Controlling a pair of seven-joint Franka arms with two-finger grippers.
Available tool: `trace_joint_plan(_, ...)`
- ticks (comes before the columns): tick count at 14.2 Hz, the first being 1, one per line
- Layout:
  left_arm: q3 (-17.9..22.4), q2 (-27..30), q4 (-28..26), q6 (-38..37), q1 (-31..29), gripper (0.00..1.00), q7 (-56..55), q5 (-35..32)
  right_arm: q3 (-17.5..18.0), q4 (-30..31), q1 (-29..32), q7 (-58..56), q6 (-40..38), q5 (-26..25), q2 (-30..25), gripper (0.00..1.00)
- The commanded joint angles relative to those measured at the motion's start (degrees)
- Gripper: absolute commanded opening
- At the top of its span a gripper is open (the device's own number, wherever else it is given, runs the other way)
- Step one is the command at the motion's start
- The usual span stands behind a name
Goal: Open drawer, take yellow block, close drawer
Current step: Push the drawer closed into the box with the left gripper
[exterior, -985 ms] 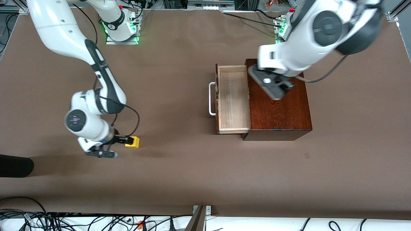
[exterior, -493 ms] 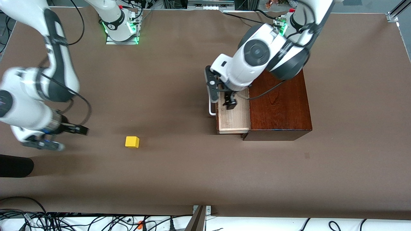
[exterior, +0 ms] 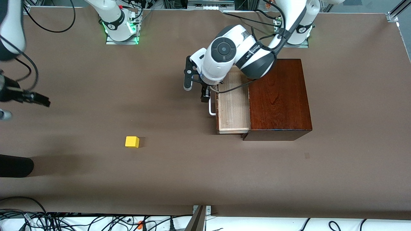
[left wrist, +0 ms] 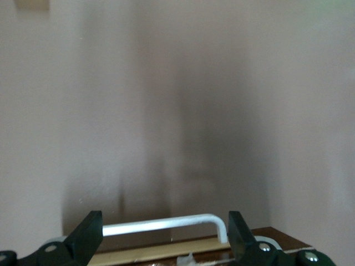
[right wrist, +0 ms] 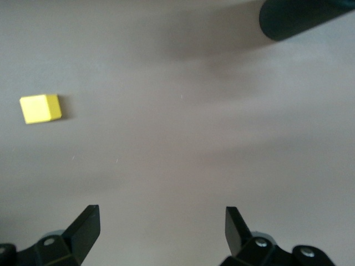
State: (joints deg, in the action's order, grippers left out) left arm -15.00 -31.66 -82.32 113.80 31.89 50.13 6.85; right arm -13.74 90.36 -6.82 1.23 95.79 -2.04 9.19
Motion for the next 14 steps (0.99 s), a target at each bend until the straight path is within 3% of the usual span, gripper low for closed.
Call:
trace_joint_plan(1, 0.5, -2.0, -1.3, 2.5, 1.3, 1.00, 2.2, -0.3, 0.2, 2.1, -0.2, -2.7, -3.8, 0.9, -5.8, 1.00)
trace_joint_plan(6, 0.7, -2.8, -5.2, 7.0, 2.1, 1.00, 2.1, -2.8, 1.7, 1.6, -0.2, -4.6, -6.1, 0.5, -8.3, 1.00)
trace_joint_plan(7, 0.6, -3.0, -6.4, 8.7, 2.2, 1.00, 2.1, -3.7, 3.0, 1.2, 1.0, -4.5, -6.4, 0.5, -8.3, 1.00)
trace_joint_plan(9, 0.7, -2.6, -7.0, 8.5, 1.9, 1.00, 2.2, -4.8, 10.5, -0.1, 7.0, -3.1, -6.5, 0.6, -8.1, 1.00)
trace_joint_plan(10, 0.7, -2.4, -7.0, 7.8, 1.3, 1.00, 2.4, -6.8, 12.0, -0.3, 8.1, -3.0, -6.5, 0.6, -8.2, 1.00)
trace_joint_plan(14, 1.0, -2.4, -7.2, 4.1, 0.6, 1.00, 2.6, -7.9, 12.1, -0.3, 8.1, -2.9, -6.5, 0.8, -8.2, 1.00)
